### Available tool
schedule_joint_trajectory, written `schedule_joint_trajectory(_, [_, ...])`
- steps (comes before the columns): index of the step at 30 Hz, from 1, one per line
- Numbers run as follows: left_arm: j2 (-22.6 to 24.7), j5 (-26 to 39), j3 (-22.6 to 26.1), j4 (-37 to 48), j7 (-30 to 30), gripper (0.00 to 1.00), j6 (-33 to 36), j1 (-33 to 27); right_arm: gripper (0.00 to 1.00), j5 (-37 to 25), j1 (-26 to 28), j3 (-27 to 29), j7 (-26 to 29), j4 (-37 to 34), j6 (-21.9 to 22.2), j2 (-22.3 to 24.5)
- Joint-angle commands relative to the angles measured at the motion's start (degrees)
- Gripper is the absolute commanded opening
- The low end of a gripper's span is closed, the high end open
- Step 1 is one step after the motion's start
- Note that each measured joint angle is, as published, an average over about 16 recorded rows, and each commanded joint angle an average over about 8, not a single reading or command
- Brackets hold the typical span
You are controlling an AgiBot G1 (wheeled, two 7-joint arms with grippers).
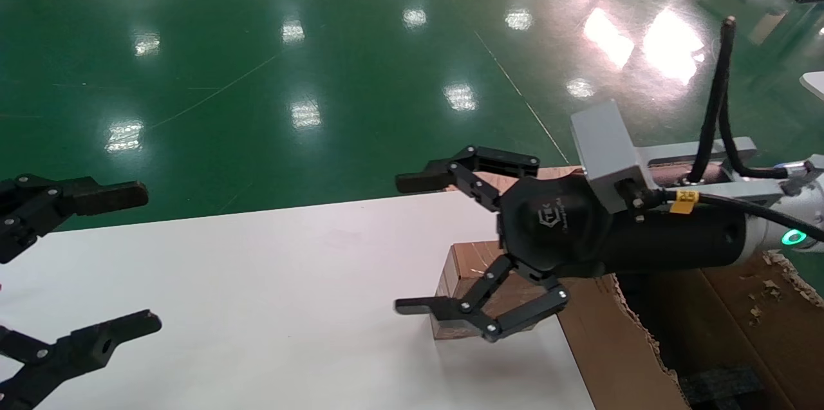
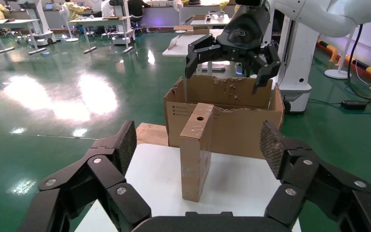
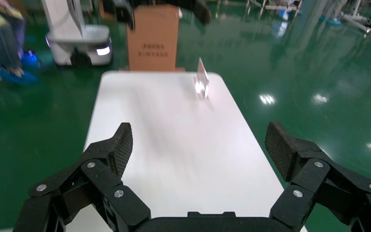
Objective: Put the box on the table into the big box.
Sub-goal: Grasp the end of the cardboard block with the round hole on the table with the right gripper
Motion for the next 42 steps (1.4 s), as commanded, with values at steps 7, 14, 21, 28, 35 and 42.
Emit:
schedule_joint_trajectory(7, [0.0, 0.0, 0.0, 0.0, 0.0, 0.0, 0.0, 0.0, 1.0, -3.9, 5.4, -5.1, -6.1, -7.8, -0.7, 1.9])
schedule_joint_trajectory(14, [0.0, 0.0, 0.0, 0.0, 0.0, 0.0, 0.0, 0.0, 1.0, -7.4, 10.3, -9.5, -10.3, -15.0, -0.7, 0.8])
schedule_joint_trajectory(21, [0.0, 0.0, 0.0, 0.0, 0.0, 0.0, 0.0, 0.0, 1.0, -9.5, 13.1, -15.0, -12.9, -19.4, -1.0, 0.2])
schedule_joint_trajectory(28, [0.0, 0.0, 0.0, 0.0, 0.0, 0.0, 0.0, 0.0, 1.0, -10.4, 16.0, -20.8, -15.2, -22.3, -1.2, 1.3])
schedule_joint_trajectory(35, [0.0, 0.0, 0.0, 0.0, 0.0, 0.0, 0.0, 0.0, 1.0, -11.1, 19.2, -26.4, -17.1, -24.6, -1.2, 1.8])
schedule_joint_trajectory(42, [0.0, 0.0, 0.0, 0.0, 0.0, 0.0, 0.0, 0.0, 1.0, -12.2, 22.4, -32.0, -19.3, -27.7, -1.2, 0.8])
